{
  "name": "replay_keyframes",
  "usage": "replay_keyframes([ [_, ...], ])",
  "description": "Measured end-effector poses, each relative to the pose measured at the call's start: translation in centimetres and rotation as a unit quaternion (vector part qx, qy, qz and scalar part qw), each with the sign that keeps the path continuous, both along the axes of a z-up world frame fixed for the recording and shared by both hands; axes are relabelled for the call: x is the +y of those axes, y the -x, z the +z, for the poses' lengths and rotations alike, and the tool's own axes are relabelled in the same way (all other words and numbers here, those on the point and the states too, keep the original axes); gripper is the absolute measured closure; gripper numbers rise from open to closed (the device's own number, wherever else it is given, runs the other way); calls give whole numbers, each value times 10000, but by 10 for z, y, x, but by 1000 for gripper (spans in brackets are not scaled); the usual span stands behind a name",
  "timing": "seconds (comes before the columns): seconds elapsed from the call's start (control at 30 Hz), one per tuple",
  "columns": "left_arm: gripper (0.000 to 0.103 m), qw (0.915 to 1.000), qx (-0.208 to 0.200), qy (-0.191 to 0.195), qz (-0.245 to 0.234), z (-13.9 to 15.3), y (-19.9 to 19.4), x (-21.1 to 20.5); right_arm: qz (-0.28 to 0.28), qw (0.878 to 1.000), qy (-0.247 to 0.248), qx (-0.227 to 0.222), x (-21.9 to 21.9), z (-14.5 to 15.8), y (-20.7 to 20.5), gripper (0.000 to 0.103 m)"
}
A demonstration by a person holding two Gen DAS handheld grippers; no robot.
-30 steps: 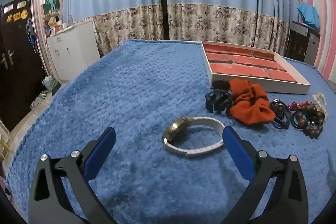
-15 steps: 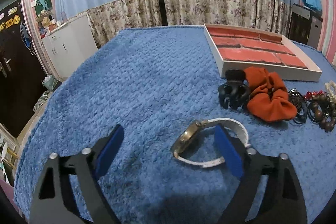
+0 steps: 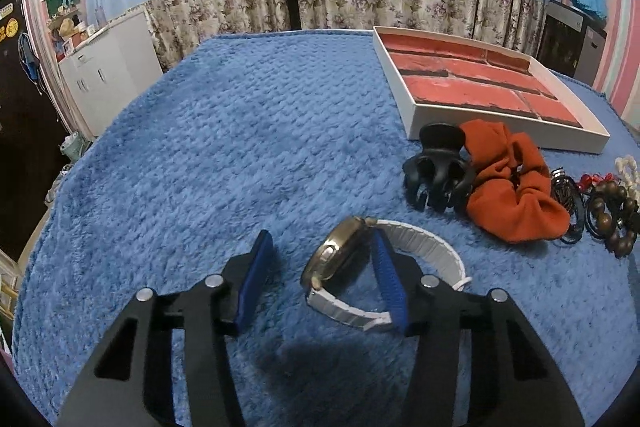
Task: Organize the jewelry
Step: 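Grasp the wristwatch with the left gripper while the right gripper grasps the wooden bead bracelet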
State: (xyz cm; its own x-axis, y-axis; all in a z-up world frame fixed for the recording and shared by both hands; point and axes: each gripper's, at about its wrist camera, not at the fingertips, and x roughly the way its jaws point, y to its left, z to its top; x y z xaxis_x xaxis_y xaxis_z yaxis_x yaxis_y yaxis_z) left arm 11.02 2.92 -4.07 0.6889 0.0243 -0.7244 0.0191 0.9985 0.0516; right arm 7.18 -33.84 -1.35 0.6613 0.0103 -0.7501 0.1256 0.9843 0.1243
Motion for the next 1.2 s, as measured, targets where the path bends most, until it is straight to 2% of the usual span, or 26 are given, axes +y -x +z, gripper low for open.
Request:
replay_keyframes([
  [0.27,52,9999,16,102,64,0,-13,0,107,9997,78,212,14,-9,-12,59],
  [0.4,52,9998,53,200,52,0,-18,3,105,9995,176,234,16,-10,-16,61],
  [0.53,53,9998,46,210,45,-1,-18,2,122,9990,379,226,20,-10,-17,74],
  [0.67,61,9998,18,203,-26,0,-16,-2,148,9989,397,223,20,-10,-16,76],
  [0.7,66,9998,9,196,-54,0,-16,-4,169,9988,395,220,20,-10,-15,78],
  [0.73,71,9998,2,202,-82,0,-16,-5,180,9990,374,177,19,-8,-13,83],
  [0.97,78,9995,-77,279,-136,3,-1,-4,337,9987,358,-155,18,10,8,83],
  [1.1,86,9993,-154,286,-174,8,10,-4,487,9955,622,-532,24,32,26,83],
  [1.2,87,9991,-241,285,-217,14,18,-6,581,9919,777,-818,29,50,37,83],
])
